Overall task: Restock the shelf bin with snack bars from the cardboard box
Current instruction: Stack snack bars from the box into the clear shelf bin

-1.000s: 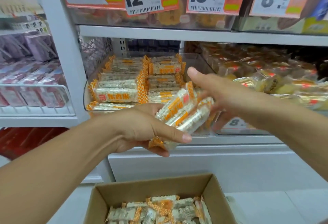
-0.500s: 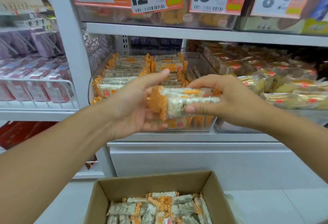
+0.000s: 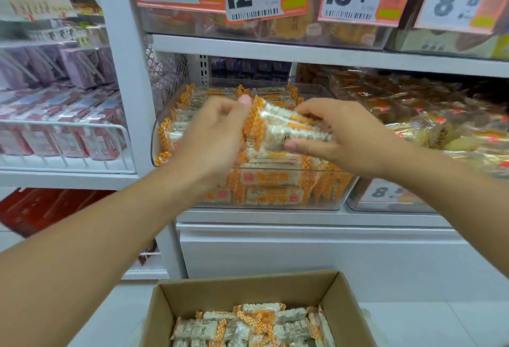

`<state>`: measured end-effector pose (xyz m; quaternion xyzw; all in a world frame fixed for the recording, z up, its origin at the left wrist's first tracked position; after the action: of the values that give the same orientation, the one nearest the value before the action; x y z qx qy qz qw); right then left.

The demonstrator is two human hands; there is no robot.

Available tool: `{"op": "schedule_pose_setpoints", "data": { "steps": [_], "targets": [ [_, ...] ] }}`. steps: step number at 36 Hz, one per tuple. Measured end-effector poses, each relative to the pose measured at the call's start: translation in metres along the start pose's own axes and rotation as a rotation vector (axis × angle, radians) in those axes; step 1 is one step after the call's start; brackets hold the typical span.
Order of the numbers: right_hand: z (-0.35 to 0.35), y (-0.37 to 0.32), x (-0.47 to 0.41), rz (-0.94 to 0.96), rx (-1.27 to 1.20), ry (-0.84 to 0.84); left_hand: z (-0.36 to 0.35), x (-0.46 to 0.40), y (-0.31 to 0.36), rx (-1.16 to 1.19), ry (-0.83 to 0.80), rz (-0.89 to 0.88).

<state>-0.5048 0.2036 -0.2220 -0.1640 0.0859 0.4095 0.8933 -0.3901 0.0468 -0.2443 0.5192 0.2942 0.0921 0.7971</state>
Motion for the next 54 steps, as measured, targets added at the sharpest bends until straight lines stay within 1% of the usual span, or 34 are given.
{"op": "schedule_pose_setpoints", "data": {
  "steps": [1, 2, 3, 4, 7, 10, 12, 15, 18, 21, 24, 28, 33, 39, 49, 51, 54],
  "targets": [
    [-0.001, 0.004, -0.011, -0.027, 0.037, 0.003, 0.015, -0.006, 0.003, -0.243, 0.042, -0.178],
    [-0.004, 0.008, -0.023, -0.056, 0.080, -0.012, 0.025, -0.010, 0.004, -0.475, 0.038, -0.319],
    [-0.008, 0.012, -0.037, -0.079, 0.117, -0.030, 0.029, -0.013, -0.002, -0.661, -0.005, -0.404],
    [-0.012, 0.015, -0.050, -0.095, 0.138, -0.052, 0.032, -0.016, -0.012, -0.781, -0.081, -0.420],
    [-0.027, 0.027, -0.086, -0.145, 0.174, -0.153, 0.034, -0.019, -0.039, -0.964, -0.322, -0.347],
    [-0.037, 0.033, -0.112, -0.184, 0.214, -0.231, 0.035, -0.018, -0.049, -1.109, -0.477, -0.354],
    [-0.043, 0.033, -0.124, -0.167, 0.250, -0.253, 0.039, -0.018, -0.050, -1.111, -0.507, -0.346],
    [-0.051, 0.034, -0.135, -0.142, 0.303, -0.257, 0.038, -0.022, -0.052, -1.132, -0.512, -0.388],
    [-0.059, 0.033, -0.134, -0.103, 0.379, -0.215, 0.036, -0.025, -0.052, -1.126, -0.466, -0.428],
    [-0.073, 0.034, -0.125, -0.050, 0.406, -0.256, 0.033, -0.026, -0.049, -1.136, -0.428, -0.476],
    [-0.080, 0.031, -0.119, -0.017, 0.432, -0.284, 0.030, -0.028, -0.054, -1.159, -0.440, -0.460],
    [-0.076, 0.024, -0.123, -0.029, 0.335, -0.224, 0.027, -0.028, -0.054, -1.208, -0.434, -0.411],
    [-0.082, 0.012, -0.129, -0.020, 0.407, -0.190, 0.023, -0.027, -0.052, -1.225, -0.404, -0.371],
    [-0.087, 0.022, -0.126, 0.000, 0.355, -0.296, 0.025, -0.024, -0.049, -1.170, -0.394, -0.370],
    [-0.088, 0.005, -0.128, -0.078, 0.309, -0.326, 0.022, -0.026, -0.051, -1.144, -0.371, -0.349],
    [-0.085, 0.005, -0.128, -0.085, 0.303, -0.306, 0.020, -0.026, -0.049, -1.136, -0.362, -0.363],
    [-0.079, 0.006, -0.125, -0.065, 0.329, -0.218, 0.020, -0.026, -0.045, -1.110, -0.337, -0.397]
  ]
}}
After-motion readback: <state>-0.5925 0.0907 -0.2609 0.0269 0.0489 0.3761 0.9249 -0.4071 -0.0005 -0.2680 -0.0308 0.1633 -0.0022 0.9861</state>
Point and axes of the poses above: each hand's wrist, its own x-axis away from the middle knuckle, its own z-axis out of the back of the hand, y = z × x, the point moved 6 cm from there along -x, towards the middle knuckle, and after that the axes turned 11 degrees about -z, right-handed, at the moved point
